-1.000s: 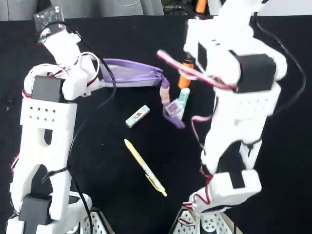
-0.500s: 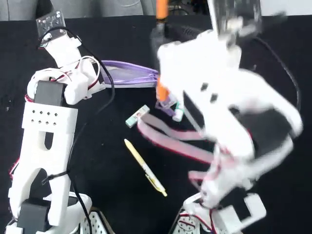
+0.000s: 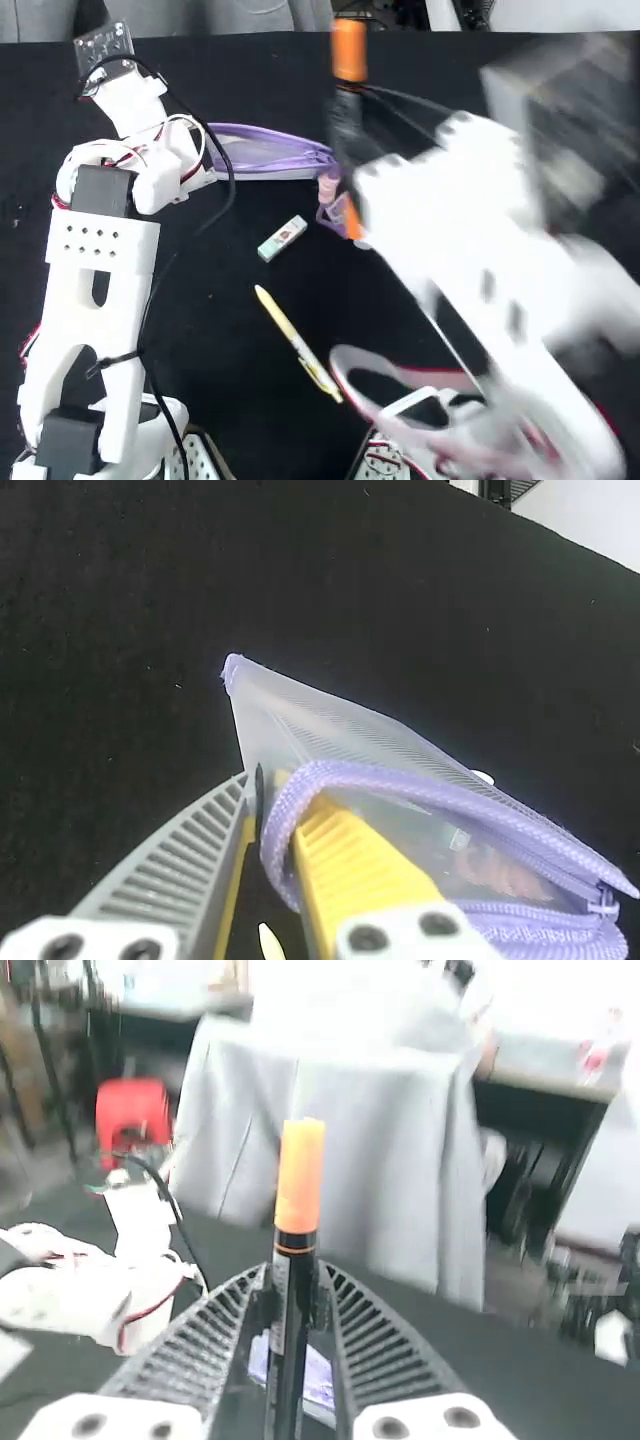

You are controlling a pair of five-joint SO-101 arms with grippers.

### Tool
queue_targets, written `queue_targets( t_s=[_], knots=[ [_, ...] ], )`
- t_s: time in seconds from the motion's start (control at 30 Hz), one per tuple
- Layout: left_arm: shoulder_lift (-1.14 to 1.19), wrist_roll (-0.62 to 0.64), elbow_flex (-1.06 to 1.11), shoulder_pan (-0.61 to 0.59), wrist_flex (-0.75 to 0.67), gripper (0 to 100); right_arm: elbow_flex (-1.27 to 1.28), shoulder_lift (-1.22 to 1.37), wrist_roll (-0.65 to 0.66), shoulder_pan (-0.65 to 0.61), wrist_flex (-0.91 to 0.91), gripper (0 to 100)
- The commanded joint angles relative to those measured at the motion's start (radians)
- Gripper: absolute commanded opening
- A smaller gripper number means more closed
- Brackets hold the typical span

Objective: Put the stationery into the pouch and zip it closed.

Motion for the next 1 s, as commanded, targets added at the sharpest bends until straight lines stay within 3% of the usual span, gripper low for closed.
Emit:
queue_targets(
  t_s=[0.0, 0.13, 0.47, 0.97],
  knots=[
    [0.005, -0.005, 0.015, 0.016, -0.021, 3, 0.119, -0.068, 0.009, 0.021, -0.037, 1.1],
    [0.005, -0.005, 0.015, 0.015, -0.021, 3, 0.423, -0.13, 0.009, 0.023, -0.236, 1.1],
    [0.005, -0.005, 0.015, 0.013, -0.021, 3, 1.211, -0.51, 0.009, 0.018, -1.062, 1.1],
    [0.015, -0.005, 0.018, 0.018, -0.049, 3, 1.982, -0.691, -0.054, -0.077, -1.907, 1.1]
  ],
)
